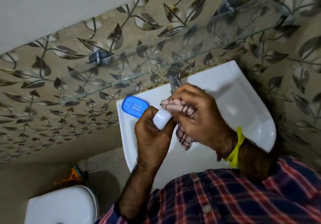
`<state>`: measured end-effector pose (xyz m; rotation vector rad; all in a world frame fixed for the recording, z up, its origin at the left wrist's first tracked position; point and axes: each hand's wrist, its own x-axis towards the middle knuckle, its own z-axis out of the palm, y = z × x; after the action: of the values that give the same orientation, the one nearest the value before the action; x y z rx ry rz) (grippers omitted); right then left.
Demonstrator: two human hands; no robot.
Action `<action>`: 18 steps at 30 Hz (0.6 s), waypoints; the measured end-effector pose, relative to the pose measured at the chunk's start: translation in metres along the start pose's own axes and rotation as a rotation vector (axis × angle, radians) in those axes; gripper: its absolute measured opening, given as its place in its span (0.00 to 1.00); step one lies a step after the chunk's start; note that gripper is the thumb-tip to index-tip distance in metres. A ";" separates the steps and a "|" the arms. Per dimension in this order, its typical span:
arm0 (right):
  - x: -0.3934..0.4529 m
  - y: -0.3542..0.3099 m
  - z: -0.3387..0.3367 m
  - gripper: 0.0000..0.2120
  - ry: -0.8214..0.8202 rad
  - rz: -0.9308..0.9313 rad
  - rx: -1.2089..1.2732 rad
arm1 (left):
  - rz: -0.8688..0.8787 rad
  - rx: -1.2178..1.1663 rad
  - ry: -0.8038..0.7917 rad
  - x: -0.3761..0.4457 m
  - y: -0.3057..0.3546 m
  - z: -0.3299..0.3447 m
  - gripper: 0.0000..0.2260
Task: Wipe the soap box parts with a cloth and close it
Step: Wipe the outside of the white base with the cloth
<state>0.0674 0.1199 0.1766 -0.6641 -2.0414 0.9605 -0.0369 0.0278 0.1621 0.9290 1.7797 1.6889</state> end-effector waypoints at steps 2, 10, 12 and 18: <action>-0.002 -0.004 0.003 0.06 -0.037 -0.116 -0.029 | 0.015 -0.024 -0.003 0.000 -0.003 -0.002 0.15; -0.001 -0.001 0.005 0.06 -0.036 -0.103 0.009 | 0.001 -0.114 -0.005 -0.002 -0.012 -0.006 0.13; 0.000 0.000 0.008 0.06 -0.041 -0.148 0.008 | 0.010 -0.134 -0.007 -0.002 -0.014 -0.008 0.12; 0.005 0.012 0.002 0.05 0.005 0.035 0.071 | -0.021 -0.155 -0.006 -0.005 -0.012 -0.008 0.15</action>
<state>0.0647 0.1290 0.1683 -0.6655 -1.9878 1.0454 -0.0414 0.0192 0.1503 0.8442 1.6221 1.7805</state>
